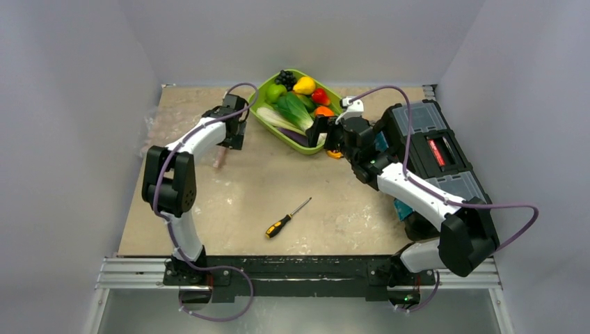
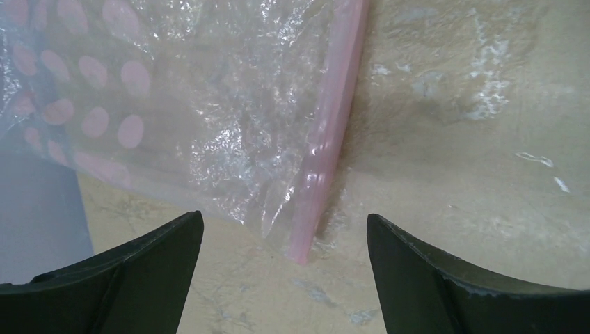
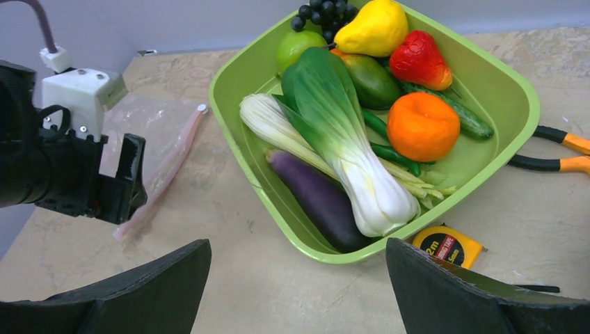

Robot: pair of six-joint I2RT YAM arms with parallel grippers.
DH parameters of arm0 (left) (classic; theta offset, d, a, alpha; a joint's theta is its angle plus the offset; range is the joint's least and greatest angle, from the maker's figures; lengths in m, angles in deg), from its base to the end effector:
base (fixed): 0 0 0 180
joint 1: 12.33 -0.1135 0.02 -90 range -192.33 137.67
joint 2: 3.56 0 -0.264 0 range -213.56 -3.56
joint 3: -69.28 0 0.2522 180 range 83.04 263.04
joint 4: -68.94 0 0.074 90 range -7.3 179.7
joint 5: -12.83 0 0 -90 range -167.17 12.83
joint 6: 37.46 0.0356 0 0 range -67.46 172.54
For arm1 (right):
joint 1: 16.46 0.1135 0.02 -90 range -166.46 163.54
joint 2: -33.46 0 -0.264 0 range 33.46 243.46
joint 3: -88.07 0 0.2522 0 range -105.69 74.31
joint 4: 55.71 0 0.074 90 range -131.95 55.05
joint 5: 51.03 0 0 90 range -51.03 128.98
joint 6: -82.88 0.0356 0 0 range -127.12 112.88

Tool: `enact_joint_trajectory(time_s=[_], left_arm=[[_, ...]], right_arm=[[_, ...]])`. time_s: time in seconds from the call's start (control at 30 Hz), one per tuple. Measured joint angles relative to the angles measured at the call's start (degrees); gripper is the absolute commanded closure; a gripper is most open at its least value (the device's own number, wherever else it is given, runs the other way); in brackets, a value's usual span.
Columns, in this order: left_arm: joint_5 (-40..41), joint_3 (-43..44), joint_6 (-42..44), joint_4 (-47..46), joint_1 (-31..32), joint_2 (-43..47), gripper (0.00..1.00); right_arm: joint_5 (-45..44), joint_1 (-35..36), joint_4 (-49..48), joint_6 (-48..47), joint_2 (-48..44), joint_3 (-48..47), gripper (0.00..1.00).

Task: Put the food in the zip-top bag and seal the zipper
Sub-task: Pick up the zipper food storage bag at the center of the board.

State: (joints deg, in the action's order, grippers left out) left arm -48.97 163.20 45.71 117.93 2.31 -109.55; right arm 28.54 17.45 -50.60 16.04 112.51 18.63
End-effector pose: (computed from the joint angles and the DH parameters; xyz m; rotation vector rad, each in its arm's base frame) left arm 0.3819 -0.0824 0.2223 0.0086 2.5207 0.4999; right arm 0.2724 0.1754 0.3029 -0.0437 1.8561 0.5338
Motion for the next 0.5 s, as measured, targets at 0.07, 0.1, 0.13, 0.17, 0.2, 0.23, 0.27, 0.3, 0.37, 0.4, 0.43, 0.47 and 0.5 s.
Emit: enact_joint_trajectory(time_s=[0.07,0.1,0.13,0.17,0.2,0.23,0.27,0.3,0.37,0.4,0.43,0.47,0.5], left_arm=[[2.05,1.55,0.68,1.25,-0.04,-2.08,0.2],[2.91,2.51,0.92,1.55,-0.07,-3.15,0.21],[3.72,3.39,1.18,1.77,-0.07,-4.15,0.22],[4.22,3.96,1.49,1.81,-0.04,-4.9,0.24],[4.68,4.55,1.77,1.88,-0.04,-5.68,0.28],[5.05,5.07,1.95,2.01,-0.07,-6.45,0.32],[5.35,5.53,1.99,2.16,-0.04,-7.1,0.35],[5.55,5.81,2.03,2.29,-0.07,-7.54,0.37],[6.1,6.03,2.12,2.56,-0.11,-8.24,0.38],[6.34,6.23,2.16,2.91,-0.15,-8.46,0.38],[6.62,6.51,2.16,3.26,-0.17,-8.76,0.37],[6.8,6.8,2.16,3.43,-0.22,-9.05,0.36],[6.95,7.08,2.19,3.48,-0.28,-9.35,0.35]], right_arm=[[0.02,0.0,-0.02,-0.04,0.0,0.02,0.01],[0.04,0.0,-0.02,-0.04,0.0,0.02,0.01],[0.11,0.0,-0.02,-0.07,0.0,0.02,0.01],[0.15,0.0,-0.02,-0.09,0.0,0.02,0.01],[0.17,0.0,-0.04,-0.11,0.0,0.02,0.01],[0.24,0.0,-0.07,-0.13,0.0,0.02,0.01],[0.57,0.0,-0.09,-0.17,0.0,0.02,0.01],[0.76,0.0,-0.17,-0.22,0.0,0.07,0.01],[1.05,0.0,-0.42,-0.24,0.0,0.15,0.01],[1.16,0.0,-0.46,-0.24,0.0,0.15,0.01],[1.25,0.0,-0.48,-0.22,0.0,0.17,0.01],[1.38,0.0,-0.55,-0.24,0.0,0.17,0.01],[1.49,0.0,-0.61,-0.22,0.02,0.17,0.01]])
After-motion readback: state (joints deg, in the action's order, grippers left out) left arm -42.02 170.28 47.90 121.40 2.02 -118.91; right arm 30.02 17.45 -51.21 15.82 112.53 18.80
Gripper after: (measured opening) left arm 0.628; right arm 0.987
